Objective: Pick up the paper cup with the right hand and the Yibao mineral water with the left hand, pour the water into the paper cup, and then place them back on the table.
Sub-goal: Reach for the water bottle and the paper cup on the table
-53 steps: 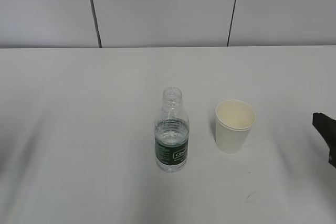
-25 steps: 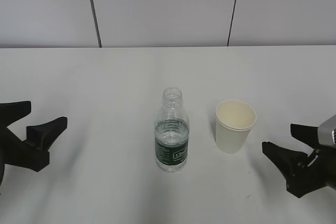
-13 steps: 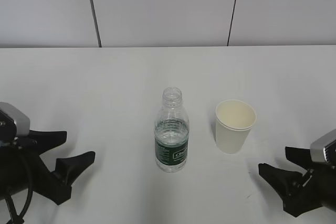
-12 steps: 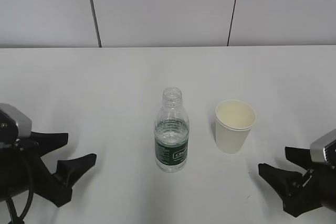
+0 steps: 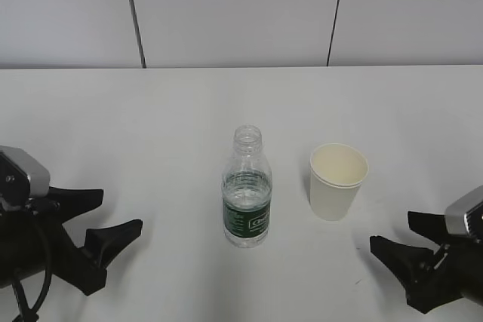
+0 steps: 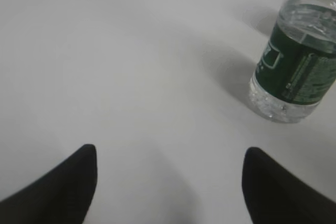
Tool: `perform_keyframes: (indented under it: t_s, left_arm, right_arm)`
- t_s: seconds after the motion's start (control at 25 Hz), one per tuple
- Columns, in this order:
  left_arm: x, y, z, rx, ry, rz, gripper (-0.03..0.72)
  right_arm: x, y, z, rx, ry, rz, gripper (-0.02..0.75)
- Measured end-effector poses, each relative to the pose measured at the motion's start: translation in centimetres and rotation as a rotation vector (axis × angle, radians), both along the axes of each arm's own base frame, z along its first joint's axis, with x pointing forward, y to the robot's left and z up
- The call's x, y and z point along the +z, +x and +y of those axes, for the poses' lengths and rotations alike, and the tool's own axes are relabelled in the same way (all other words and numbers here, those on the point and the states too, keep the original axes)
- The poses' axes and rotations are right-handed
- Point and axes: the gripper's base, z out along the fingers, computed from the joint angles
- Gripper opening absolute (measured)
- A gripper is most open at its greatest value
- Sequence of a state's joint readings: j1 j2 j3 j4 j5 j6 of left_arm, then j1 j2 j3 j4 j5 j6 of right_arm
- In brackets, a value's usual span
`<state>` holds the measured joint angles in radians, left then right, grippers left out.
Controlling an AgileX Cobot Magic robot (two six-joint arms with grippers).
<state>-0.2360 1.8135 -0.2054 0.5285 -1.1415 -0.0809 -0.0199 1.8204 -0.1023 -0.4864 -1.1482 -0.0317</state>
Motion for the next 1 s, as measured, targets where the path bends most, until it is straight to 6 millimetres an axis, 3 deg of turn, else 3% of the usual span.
perform_keyframes:
  t_s: [0.28, 0.56, 1.0]
  left_arm:
    - [0.2, 0.5, -0.3, 0.002, -0.009, -0.020, 0.557]
    - [0.5, 0.4, -1.6, -0.053, -0.015, -0.036, 0.578]
    - [-0.2, 1.1, -3.5, -0.113, -0.035, -0.015, 0.580]
  right_arm:
    - [0.1, 0.6, -0.1, -0.010, -0.001, -0.017, 0.652]
    - [0.4, 2.1, 0.2, 0.026, 0.001, -0.063, 0.659]
    - [-2.1, 4.3, 0.4, 0.067, 0.005, -0.012, 0.660]
